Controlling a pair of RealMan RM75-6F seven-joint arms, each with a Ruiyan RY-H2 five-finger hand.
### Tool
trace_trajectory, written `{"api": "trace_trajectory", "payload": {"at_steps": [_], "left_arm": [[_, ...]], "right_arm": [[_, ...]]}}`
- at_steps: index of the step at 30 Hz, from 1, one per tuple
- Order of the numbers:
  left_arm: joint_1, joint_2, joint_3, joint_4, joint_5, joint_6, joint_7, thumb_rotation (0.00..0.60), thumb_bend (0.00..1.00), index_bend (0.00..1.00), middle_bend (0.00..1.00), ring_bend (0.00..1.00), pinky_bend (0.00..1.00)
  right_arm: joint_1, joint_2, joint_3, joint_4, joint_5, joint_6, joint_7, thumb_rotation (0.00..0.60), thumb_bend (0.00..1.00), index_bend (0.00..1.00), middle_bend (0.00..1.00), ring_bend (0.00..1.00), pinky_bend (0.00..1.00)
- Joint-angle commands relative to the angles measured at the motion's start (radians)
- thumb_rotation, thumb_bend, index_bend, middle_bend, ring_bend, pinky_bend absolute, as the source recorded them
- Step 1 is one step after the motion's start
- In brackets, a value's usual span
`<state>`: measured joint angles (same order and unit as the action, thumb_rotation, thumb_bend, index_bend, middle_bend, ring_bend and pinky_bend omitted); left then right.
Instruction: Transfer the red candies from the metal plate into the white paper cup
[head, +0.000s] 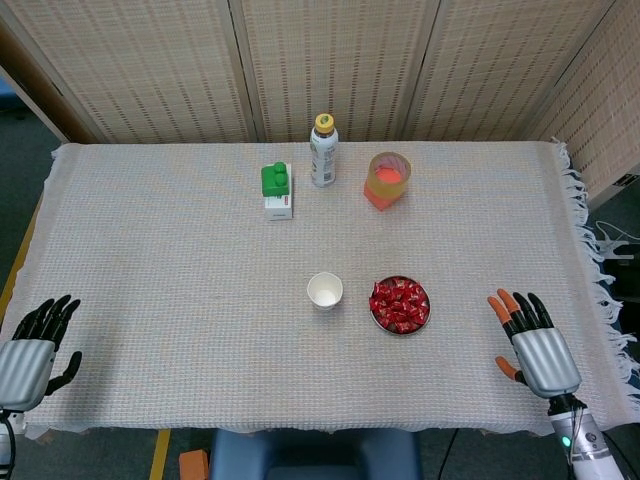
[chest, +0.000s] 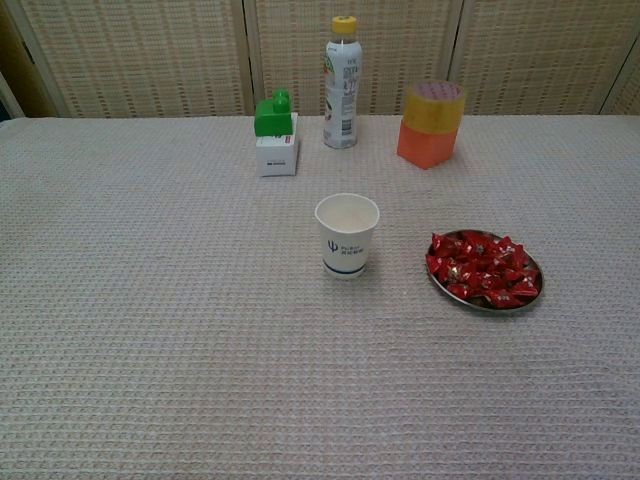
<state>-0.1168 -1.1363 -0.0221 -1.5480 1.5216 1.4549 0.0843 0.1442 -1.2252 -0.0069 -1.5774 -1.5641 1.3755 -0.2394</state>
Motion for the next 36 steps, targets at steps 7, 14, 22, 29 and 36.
{"api": "trace_trajectory", "payload": {"at_steps": [7,14,22,29,36], "left_arm": [[-0.004,0.016,0.001,-0.001,0.008,0.000,-0.040,0.600,0.43,0.00,0.00,0.00,0.14],[-0.005,0.023,-0.001,0.002,0.005,-0.003,-0.061,0.600,0.43,0.00,0.00,0.00,0.13],[-0.007,0.029,-0.003,0.007,-0.005,-0.011,-0.084,0.600,0.43,0.00,0.00,0.00,0.14],[-0.010,0.031,-0.001,0.010,-0.003,-0.017,-0.095,0.600,0.43,0.00,0.00,0.00,0.14],[-0.011,0.033,-0.002,0.010,-0.006,-0.017,-0.101,0.600,0.43,0.00,0.00,0.00,0.14]], "right_arm": [[0.169,-0.010,0.044,-0.027,0.039,-0.255,-0.085,0.600,0.14,0.00,0.00,0.00,0.00],[0.314,-0.083,0.118,-0.018,0.143,-0.429,-0.168,0.600,0.14,0.01,0.00,0.00,0.02],[0.396,-0.196,0.144,0.051,0.269,-0.496,-0.294,0.600,0.14,0.06,0.02,0.01,0.04],[0.421,-0.237,0.139,0.104,0.335,-0.516,-0.285,0.600,0.14,0.10,0.06,0.05,0.10],[0.448,-0.250,0.126,0.124,0.356,-0.535,-0.266,0.600,0.14,0.14,0.11,0.09,0.18]]}}
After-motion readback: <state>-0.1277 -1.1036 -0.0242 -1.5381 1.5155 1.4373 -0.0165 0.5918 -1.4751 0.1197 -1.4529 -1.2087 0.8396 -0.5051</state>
